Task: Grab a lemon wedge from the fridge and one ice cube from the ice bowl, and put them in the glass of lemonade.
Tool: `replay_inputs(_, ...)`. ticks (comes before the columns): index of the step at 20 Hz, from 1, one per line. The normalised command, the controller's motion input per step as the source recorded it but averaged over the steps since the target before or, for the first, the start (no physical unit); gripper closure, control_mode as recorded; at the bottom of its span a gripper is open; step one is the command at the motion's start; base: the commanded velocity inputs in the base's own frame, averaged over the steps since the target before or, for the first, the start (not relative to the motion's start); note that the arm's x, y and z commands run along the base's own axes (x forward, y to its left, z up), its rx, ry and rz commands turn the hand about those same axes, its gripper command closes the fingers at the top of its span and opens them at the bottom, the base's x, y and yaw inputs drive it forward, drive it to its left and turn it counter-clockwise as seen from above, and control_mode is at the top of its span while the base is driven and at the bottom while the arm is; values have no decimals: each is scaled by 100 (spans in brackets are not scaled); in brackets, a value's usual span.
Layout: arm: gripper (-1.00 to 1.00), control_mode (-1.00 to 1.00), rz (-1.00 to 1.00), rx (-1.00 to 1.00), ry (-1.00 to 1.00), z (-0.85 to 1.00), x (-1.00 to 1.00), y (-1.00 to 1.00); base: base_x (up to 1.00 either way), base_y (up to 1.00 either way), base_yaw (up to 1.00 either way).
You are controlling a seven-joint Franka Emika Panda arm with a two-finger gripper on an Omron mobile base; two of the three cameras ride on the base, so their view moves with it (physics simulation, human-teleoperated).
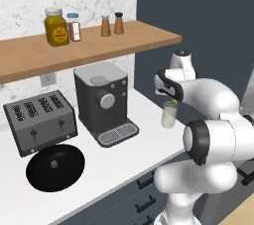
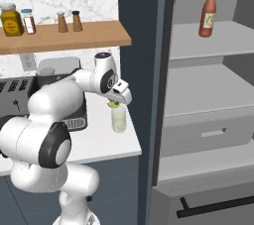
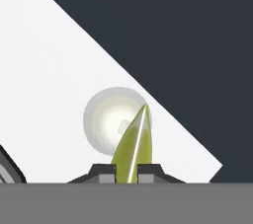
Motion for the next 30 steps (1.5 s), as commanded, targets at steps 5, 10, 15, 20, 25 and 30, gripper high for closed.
replay_inputs(5, 100, -100, 0, 0, 0, 0, 0, 0, 0, 0, 0)
replay_inputs(10, 100, -100, 0, 0, 0, 0, 8, 0, 0, 0, 0)
replay_inputs(15, 100, -100, 0, 0, 0, 0, 22, 2, 0, 0, 0)
replay_inputs(20, 100, -100, 0, 0, 0, -14, 7, 2, 0, 0, 0)
replay_inputs(25, 100, -100, 0, 0, 0, -43, 0, 0, 0, 0, 0)
replay_inputs(30, 100, -100, 0, 0, 0, -12, 2, 0, 0, 0, 0)
